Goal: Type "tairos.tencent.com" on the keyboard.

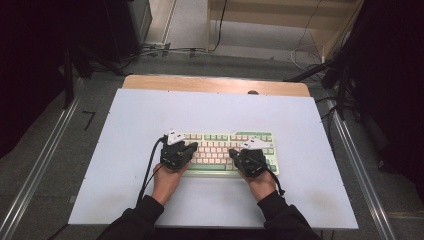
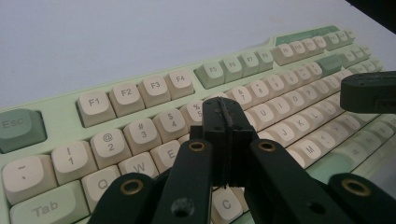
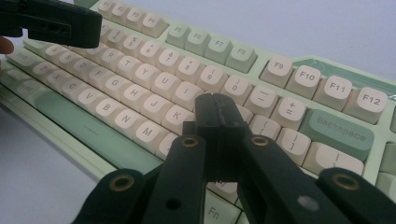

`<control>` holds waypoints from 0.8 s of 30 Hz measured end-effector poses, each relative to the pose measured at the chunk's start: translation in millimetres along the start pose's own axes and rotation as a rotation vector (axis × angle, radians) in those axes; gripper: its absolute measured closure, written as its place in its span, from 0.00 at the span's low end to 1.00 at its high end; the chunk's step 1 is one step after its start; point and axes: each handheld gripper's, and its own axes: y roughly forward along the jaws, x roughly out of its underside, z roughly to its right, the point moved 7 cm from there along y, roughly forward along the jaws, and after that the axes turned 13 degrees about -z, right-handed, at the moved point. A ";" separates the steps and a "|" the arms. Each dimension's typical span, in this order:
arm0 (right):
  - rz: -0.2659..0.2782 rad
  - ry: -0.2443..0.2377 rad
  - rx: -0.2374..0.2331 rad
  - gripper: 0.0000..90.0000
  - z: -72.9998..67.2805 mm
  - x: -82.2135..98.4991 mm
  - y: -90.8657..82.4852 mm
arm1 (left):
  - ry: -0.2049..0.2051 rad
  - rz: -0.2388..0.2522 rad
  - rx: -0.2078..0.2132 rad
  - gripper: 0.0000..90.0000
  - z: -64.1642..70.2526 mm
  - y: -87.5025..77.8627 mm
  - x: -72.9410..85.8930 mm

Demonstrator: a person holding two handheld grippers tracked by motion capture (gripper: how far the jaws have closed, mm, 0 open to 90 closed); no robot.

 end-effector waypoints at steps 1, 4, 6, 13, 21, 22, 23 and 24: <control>-0.001 0.000 0.000 0.97 0.0 0.1 0.1 | 0.001 -0.002 0.001 1.00 0.2 0.2 0.0; -0.004 -0.001 -0.001 0.97 -0.5 0.1 0.4 | 0.002 0.000 0.002 1.00 0.7 0.7 -0.6; -0.003 -0.004 -0.001 0.97 -0.9 0.0 0.6 | 0.001 0.002 0.003 1.00 1.0 0.8 -1.2; -0.002 -0.003 -0.003 0.97 -2.0 -0.2 0.6 | 0.008 0.005 0.008 1.00 4.0 1.3 -3.4; -0.003 -0.008 -0.005 0.97 -3.8 -0.3 1.2 | 0.014 0.005 0.009 1.00 6.0 2.6 -6.7; -0.004 -0.007 -0.006 0.97 -3.9 -0.2 1.2 | 0.015 0.006 0.009 1.00 6.2 3.0 -7.2; -0.005 -0.007 -0.007 0.97 -4.0 -0.2 1.2 | 0.016 0.006 0.010 1.00 6.5 3.4 -7.6; -0.005 -0.007 -0.007 0.97 -4.1 -0.2 1.3 | 0.018 0.005 0.008 1.00 6.8 3.8 -7.8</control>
